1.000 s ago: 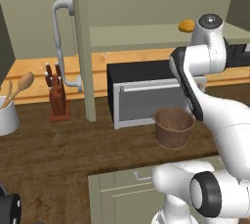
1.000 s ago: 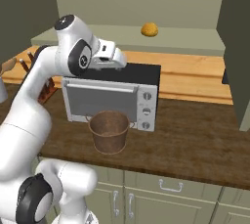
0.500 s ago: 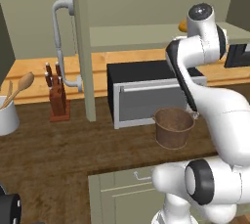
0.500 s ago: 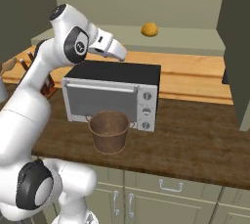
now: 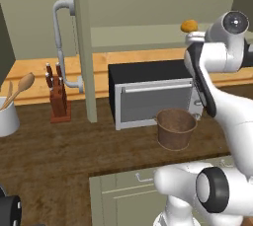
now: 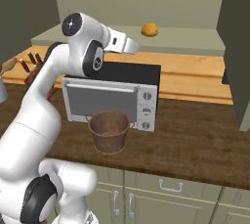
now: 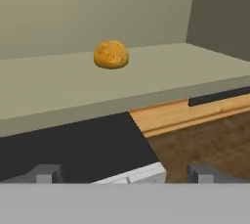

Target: Open the cabinet, pick up the bread from the cabinet and place it in the basket. Then move the basket to the dining counter.

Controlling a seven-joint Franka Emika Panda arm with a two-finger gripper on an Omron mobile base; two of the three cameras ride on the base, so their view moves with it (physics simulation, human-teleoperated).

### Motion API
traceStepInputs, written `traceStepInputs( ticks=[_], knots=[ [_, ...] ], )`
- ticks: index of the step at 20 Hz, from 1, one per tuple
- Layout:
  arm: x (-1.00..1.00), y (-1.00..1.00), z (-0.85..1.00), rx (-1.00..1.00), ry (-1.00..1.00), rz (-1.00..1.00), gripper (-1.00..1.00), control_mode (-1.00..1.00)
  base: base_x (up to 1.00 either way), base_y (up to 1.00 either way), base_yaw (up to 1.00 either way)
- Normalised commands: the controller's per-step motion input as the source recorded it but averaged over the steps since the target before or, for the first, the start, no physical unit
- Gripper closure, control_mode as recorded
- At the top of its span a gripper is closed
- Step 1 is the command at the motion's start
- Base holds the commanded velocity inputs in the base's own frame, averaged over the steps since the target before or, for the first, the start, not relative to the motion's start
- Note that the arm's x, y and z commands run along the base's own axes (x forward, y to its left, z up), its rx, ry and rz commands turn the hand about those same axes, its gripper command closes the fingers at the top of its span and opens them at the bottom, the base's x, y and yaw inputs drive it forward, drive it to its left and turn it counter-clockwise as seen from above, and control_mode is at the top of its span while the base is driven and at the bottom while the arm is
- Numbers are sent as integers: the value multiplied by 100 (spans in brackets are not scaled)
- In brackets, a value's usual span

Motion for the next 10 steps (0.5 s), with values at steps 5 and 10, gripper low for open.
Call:
traceStepInputs(
  ticks=[5,10],
  knots=[
    [39,-19,37,1,0,11,-100,-100,0,0,0],
    [53,-24,28,3,0,4,-100,-100,0,0,0]
  ],
)
